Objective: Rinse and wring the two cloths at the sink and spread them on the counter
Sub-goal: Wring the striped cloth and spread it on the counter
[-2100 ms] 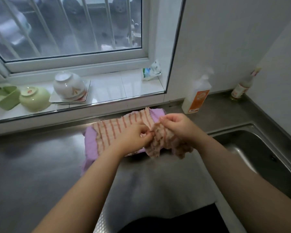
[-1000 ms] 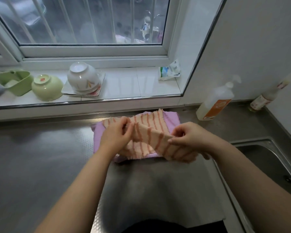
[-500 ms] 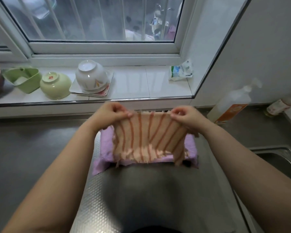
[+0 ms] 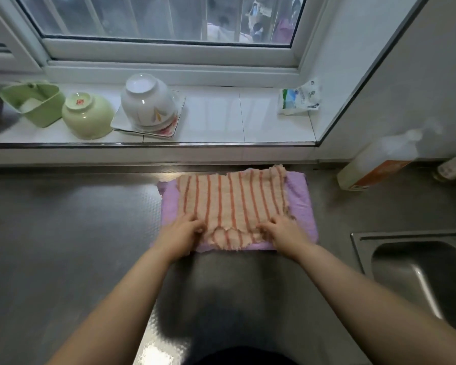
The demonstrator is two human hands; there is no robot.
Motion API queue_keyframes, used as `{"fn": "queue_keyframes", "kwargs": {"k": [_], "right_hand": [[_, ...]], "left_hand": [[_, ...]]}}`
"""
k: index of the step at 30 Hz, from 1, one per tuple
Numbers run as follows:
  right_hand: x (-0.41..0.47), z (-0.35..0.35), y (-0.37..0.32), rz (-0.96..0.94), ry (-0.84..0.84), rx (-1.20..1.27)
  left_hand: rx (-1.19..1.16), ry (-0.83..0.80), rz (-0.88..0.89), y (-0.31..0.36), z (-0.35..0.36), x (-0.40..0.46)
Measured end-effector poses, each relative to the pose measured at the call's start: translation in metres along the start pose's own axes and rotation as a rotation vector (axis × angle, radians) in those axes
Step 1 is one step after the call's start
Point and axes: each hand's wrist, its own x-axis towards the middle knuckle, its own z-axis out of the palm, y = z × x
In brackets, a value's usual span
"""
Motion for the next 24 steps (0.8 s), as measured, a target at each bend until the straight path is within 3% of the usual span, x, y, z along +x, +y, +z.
{"fn": "queue_keyframes", "kwargs": {"k": [3, 6, 8, 13, 18, 20, 24], "right_hand": [[-0.005, 0.025, -0.001, 0.070, 0.054, 0.070], [-0.009, 0.030, -0.002, 0.087, 0.305, 0.122], [-0.012, 0.032, 0.002, 0.078, 0.414, 0.142], [-0.022, 0.036, 0.008, 0.116, 0.333, 0.062], [-0.034, 0.044, 0.014, 0.144, 0.389, 0.056], [-0.039, 0.051, 0.018, 0.092, 0.425, 0.055], [-0.054, 0.064, 0.013, 0.122, 0.501, 0.247]], "left_hand": [[-0.005, 0.115, 0.044, 0.002, 0.017, -0.015], [0.007, 0.451, 0.115, 0.005, 0.020, -0.023], [-0.019, 0.529, 0.095, 0.010, 0.023, -0.027], [-0.102, 0.488, 0.026, 0.000, 0.047, -0.041], [-0.117, 0.525, 0.005, -0.003, 0.055, -0.054], [-0.119, 0.372, 0.059, -0.002, 0.052, -0.057], [-0.165, 0.035, -0.020, 0.006, 0.048, -0.056]]}}
